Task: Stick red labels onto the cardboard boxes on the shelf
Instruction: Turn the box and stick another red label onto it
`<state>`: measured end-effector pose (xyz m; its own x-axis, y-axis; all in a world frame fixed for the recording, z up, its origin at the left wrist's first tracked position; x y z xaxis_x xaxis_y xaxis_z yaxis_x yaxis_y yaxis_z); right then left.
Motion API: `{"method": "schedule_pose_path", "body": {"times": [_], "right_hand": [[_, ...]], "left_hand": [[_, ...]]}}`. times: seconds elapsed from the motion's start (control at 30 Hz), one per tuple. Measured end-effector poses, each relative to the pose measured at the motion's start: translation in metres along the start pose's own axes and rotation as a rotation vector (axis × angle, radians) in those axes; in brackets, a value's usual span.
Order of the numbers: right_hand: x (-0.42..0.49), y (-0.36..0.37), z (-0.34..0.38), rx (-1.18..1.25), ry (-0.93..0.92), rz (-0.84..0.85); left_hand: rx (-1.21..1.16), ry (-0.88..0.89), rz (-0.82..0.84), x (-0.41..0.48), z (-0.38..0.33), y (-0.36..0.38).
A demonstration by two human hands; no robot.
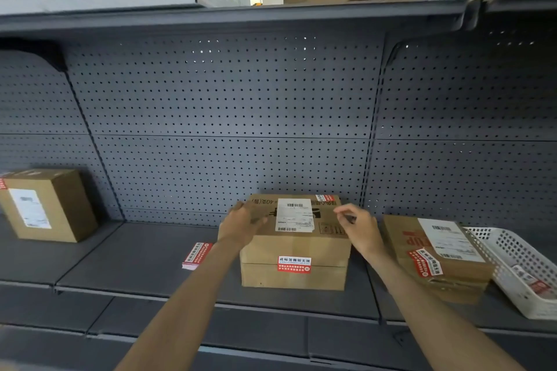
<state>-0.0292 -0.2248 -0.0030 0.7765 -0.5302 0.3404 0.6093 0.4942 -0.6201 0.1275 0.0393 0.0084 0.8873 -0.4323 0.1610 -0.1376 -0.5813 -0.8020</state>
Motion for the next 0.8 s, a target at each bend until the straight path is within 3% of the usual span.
{"method": "schedule_pose_path", "body": {"times": [0.1, 0.4, 0.57, 0.8], "right_hand": [[0.01, -0.003, -0.013, 0.056, 0.101, -0.037], [0.023, 0.017, -0.046, 0.184, 0.383, 0.104], [0.031, 0.032, -0.058, 0.152, 0.405, 0.185], [0.027, 0.031, -0.048, 0.166, 0.298, 0.229]], "left_hand": [[-0.068, -0.122, 0.017, 0.008, 0.01, 0.006], [-0.128, -0.28, 0.073, 0.028, 0.027, 0.026], [-0.182, -0.33, 0.049, 0.038, 0.028, 0.03], [-0.357, -0.384, -0.002, 0.033, 0.028, 0.035]]}}
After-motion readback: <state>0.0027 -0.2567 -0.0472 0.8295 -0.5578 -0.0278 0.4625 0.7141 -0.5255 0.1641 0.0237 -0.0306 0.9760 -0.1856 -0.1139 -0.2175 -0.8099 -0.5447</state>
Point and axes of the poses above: each hand's wrist, its own x-axis towards the middle knuckle, its own y-axis out of the palm, z = x × y, the point moved 6 cm from there along x, towards the middle knuckle, and after that the axes turned 7 degrees about -x, right-handed, at the moved point
